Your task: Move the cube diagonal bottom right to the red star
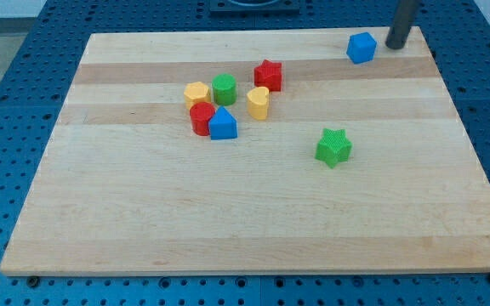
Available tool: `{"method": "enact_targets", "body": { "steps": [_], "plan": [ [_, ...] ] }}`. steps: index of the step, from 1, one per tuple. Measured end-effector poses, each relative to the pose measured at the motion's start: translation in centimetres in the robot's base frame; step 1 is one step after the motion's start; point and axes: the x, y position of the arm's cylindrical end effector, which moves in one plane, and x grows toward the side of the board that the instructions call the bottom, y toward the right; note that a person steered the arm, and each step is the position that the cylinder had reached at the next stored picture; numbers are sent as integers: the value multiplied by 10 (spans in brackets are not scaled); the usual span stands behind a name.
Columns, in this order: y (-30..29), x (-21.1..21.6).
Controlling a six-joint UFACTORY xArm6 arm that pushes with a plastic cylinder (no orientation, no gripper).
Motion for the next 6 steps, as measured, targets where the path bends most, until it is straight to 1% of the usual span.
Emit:
{"method": "enact_targets", "body": {
  "steps": [1,3,5,6],
  "plan": [
    [-39,3],
    [-71,58],
    [-121,103],
    [-131,119]
  ]
}}
